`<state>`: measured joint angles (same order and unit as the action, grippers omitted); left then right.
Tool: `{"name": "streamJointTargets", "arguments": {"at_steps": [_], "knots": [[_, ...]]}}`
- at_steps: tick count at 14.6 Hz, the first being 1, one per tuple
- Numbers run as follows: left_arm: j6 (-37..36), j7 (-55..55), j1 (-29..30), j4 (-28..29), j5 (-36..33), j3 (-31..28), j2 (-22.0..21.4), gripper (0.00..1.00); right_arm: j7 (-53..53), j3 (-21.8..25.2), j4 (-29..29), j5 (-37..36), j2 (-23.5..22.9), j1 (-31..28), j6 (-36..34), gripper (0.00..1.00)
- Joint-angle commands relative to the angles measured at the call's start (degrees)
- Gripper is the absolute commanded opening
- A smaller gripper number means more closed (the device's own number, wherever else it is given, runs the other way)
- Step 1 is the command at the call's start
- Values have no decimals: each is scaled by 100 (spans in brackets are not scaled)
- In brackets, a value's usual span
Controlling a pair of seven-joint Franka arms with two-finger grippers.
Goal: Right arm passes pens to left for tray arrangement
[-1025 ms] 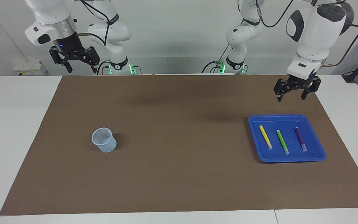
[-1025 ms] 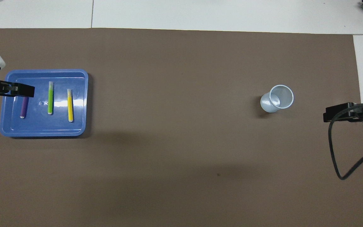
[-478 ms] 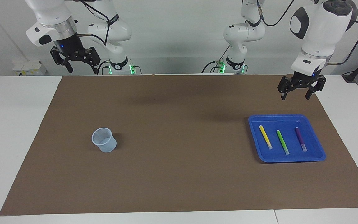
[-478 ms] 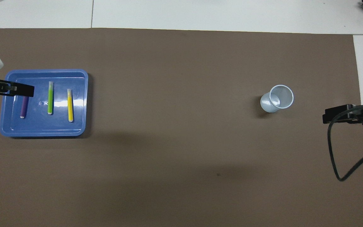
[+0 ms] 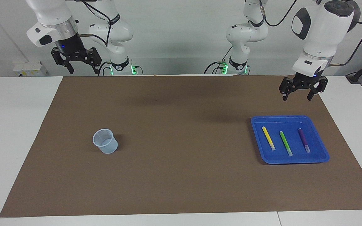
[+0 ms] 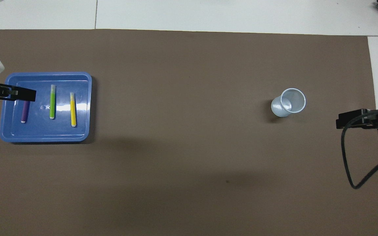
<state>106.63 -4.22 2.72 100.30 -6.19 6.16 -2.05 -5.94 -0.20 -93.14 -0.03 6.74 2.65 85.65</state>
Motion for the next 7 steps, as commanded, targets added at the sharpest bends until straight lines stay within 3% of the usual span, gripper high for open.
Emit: {"name": "streamJointTargets", "arguments": {"at_steps": [1,7], "knots": [[6,-36,-35,130,74,-71,-111,100,-22,-23,-213,143,161,-63,154,100],[6,-36,-35,130,74,-71,-111,100,5,-23,-205,143,161,-63,145,100]]}}
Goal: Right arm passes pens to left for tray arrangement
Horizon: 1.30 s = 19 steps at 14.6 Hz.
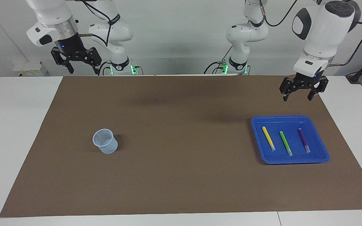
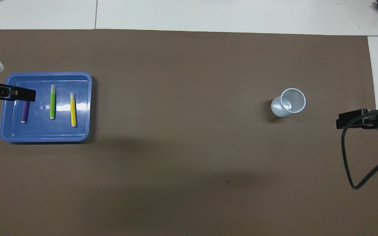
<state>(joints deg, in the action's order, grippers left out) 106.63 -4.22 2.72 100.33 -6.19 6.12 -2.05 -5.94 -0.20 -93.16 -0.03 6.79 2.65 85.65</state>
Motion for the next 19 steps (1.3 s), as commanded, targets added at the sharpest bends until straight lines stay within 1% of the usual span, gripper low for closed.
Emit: {"name": "streamJointTargets", "arguments": {"at_steps": [1,4,6,7,10,13,15,19], "knots": [[7,-36,-35,127,74,-67,-111,100,5,-24,-203,143,156,-63,145,100],[102,-70,-61,109,74,-59,-102,100,14,-24,-203,143,156,-63,136,100],[-124,-18,-105,65,82,-24,-137,100,22,-24,-194,143,156,-63,119,100],[-395,-18,-105,30,143,-6,-155,100,22,-24,-186,143,156,-71,119,100],[-897,201,-87,-259,801,-14,-234,100,22,-24,-185,143,156,-63,92,100],[-829,193,-96,-269,803,-6,-252,100,22,-24,-177,143,156,-63,92,100],[-855,237,-122,-199,803,12,-357,100,22,-32,-168,135,156,-63,92,100],[-925,246,-26,-198,794,-41,-366,100,31,-41,-159,143,156,-54,84,100]]}}
